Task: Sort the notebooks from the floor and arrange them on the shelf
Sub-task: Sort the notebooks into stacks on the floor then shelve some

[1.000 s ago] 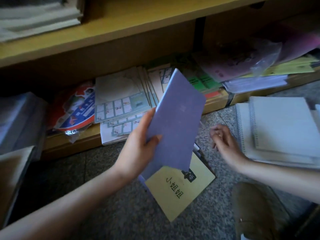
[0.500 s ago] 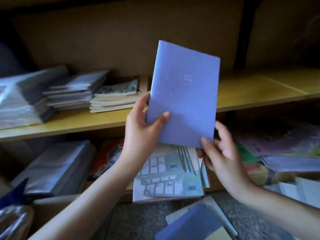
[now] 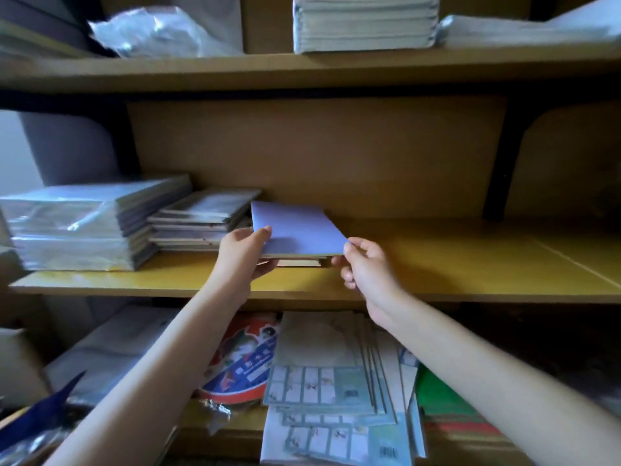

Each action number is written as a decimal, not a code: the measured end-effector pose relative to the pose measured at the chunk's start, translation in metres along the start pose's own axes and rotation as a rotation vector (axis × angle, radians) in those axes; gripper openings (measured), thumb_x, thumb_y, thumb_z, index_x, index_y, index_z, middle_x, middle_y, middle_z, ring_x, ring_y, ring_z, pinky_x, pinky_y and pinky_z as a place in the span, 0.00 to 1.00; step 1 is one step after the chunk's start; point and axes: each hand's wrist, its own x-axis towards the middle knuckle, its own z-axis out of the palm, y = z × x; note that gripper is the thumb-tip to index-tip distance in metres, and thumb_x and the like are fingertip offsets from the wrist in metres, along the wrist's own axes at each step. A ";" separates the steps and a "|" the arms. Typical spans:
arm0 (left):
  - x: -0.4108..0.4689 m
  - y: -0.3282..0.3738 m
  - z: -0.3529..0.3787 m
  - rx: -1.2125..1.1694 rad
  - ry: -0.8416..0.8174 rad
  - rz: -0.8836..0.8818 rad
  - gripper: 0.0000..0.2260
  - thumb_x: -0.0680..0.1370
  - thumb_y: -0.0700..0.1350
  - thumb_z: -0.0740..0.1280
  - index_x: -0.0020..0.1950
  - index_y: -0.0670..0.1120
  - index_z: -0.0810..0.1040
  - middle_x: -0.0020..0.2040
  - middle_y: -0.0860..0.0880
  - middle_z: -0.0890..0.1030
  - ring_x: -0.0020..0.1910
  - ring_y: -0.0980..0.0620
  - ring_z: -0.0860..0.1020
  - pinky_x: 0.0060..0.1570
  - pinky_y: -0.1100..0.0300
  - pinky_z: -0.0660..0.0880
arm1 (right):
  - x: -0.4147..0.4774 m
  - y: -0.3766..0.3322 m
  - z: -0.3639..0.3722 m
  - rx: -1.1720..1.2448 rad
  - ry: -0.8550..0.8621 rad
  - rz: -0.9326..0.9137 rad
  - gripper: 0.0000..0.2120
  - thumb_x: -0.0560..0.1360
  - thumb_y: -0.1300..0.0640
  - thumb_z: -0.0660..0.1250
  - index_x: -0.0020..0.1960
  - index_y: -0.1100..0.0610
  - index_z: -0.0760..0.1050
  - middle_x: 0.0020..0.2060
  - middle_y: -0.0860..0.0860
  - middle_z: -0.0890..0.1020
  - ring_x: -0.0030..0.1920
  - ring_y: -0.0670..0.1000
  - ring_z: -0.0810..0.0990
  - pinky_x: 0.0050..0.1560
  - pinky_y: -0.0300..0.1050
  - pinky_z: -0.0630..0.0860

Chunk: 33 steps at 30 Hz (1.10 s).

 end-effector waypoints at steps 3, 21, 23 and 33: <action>0.004 -0.006 -0.010 -0.181 0.033 -0.050 0.08 0.80 0.38 0.58 0.58 0.39 0.70 0.44 0.44 0.75 0.45 0.46 0.79 0.37 0.58 0.80 | 0.016 -0.007 0.010 0.118 -0.060 0.124 0.02 0.80 0.59 0.59 0.49 0.56 0.69 0.34 0.51 0.77 0.26 0.44 0.66 0.21 0.31 0.62; -0.008 -0.056 -0.012 1.418 -0.046 0.984 0.15 0.74 0.49 0.56 0.54 0.47 0.76 0.65 0.45 0.76 0.68 0.46 0.71 0.65 0.48 0.61 | 0.045 0.028 0.011 -0.472 -0.175 -0.275 0.09 0.76 0.67 0.63 0.51 0.54 0.70 0.47 0.47 0.75 0.43 0.43 0.73 0.41 0.29 0.69; -0.006 -0.062 -0.013 1.477 -0.072 1.010 0.15 0.75 0.50 0.56 0.51 0.45 0.79 0.65 0.45 0.76 0.67 0.47 0.72 0.65 0.49 0.60 | 0.044 0.028 0.011 -0.491 -0.197 -0.309 0.11 0.76 0.68 0.62 0.53 0.54 0.71 0.47 0.43 0.74 0.44 0.41 0.73 0.44 0.27 0.69; 0.023 -0.060 -0.011 1.343 0.011 0.782 0.36 0.71 0.63 0.40 0.70 0.46 0.66 0.76 0.49 0.60 0.76 0.56 0.51 0.73 0.49 0.42 | 0.043 0.030 0.011 -0.598 -0.293 -0.316 0.26 0.77 0.65 0.62 0.72 0.47 0.62 0.68 0.46 0.69 0.47 0.44 0.73 0.49 0.32 0.71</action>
